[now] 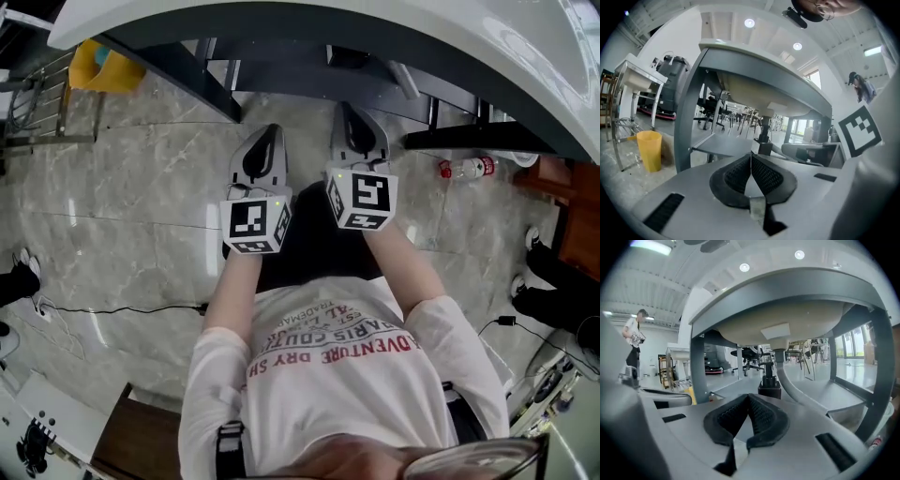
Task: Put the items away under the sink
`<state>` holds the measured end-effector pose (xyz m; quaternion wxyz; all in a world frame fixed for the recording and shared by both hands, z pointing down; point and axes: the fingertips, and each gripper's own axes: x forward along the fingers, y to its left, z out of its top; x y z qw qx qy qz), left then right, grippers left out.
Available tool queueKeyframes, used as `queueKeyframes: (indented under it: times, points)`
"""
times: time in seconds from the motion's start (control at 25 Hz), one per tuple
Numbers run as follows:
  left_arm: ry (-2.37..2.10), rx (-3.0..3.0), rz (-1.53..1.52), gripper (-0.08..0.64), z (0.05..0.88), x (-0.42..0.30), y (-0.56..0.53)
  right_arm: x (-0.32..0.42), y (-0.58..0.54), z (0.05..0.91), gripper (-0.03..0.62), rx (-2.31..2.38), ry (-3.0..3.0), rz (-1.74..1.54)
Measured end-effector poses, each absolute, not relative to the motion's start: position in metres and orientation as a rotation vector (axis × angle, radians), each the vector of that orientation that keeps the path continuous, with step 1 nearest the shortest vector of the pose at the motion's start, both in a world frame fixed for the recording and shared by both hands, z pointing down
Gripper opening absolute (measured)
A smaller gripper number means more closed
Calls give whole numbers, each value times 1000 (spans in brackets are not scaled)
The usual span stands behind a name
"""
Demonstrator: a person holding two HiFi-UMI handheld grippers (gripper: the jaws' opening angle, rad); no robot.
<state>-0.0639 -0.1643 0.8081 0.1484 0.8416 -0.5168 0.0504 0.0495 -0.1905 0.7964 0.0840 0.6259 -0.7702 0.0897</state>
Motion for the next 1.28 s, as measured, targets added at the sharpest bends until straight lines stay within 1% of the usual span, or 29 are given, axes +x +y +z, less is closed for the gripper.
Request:
queueKeyframes:
  times: [0.12, 0.24, 0.48, 0.72, 0.88, 1.08, 1.28]
  points:
    - [-1548, 2485, 111, 28, 754, -60, -169, 50, -179, 763, 25, 1854, -2346, 360]
    - [-1514, 2514, 87, 28, 706, -52, -174, 52, -172, 722, 25, 1845, -2355, 379]
    - [-1393, 2504, 218, 28, 640, -48, -160, 55, -161, 637, 25, 1862, -2322, 408]
    - [-1333, 2534, 237, 28, 533, -38, -148, 67, -152, 523, 25, 1910, -2294, 426]
    - [-1320, 2573, 227, 28, 453, -24, -149, 75, -148, 449, 25, 1922, -2298, 401]
    - [-1328, 2558, 218, 28, 374, -17, -146, 94, -132, 359, 25, 2012, -2293, 333]
    - [-1353, 2610, 145, 28, 303, -13, -139, 111, -118, 294, 25, 2075, -2293, 233]
